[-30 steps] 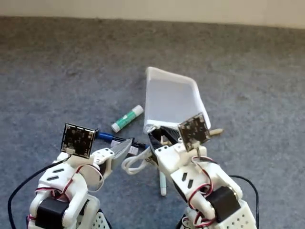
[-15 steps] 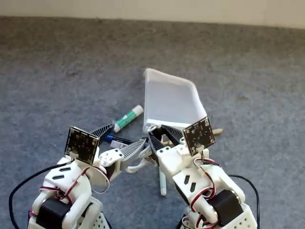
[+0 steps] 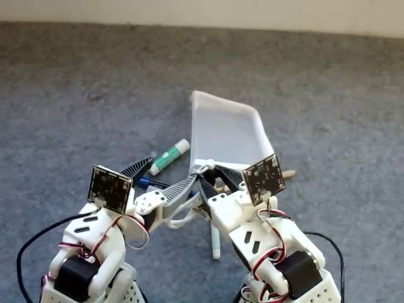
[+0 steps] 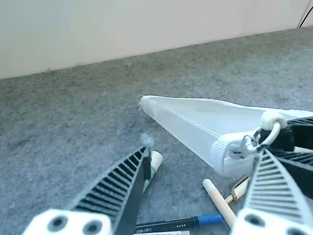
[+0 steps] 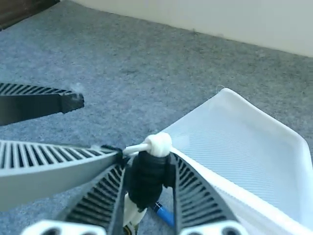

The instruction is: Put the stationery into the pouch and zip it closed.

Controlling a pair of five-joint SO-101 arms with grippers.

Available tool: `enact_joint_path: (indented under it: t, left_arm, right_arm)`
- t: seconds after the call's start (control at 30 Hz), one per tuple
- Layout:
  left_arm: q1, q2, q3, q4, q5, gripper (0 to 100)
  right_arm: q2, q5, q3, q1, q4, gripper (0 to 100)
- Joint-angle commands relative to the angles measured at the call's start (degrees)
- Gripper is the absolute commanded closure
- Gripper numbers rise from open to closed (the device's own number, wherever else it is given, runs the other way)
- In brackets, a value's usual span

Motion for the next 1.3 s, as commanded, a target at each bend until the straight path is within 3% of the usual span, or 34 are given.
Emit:
enact_joint_path:
  t: [0.0,0.3,0.53,0.8,1.07,1.27]
  left_arm:
    - [1.3,0.8,-0.3,-1.1,0.2,70]
    - [0.7,0.8,-0.2,-0.6,0.2,70]
    - [-0.1,0.3,-1.5,6.1,0.4,70]
    - [-1.2,0.8,-1.7,5.8,0.4,70]
    - [0.2,0.8,3.9,-3.9,0.4,70]
    - [0.2,0.9,4.4,-6.0,0.2,73]
  right_arm:
    - [-0.9,0.2,-0.7,0.5,-0.7,99.4]
    - [-0.9,0.2,-0.4,0.5,-0.7,99.4]
    - [-0.9,0.2,-0.6,0.5,-0.7,99.4]
    - [-0.9,0.2,-0.6,0.2,-0.7,99.4]
    - [-0.9,0.2,-0.7,0.1,-0.7,99.4]
    - [-0.9,0.2,-0.7,0.1,-0.7,99.4]
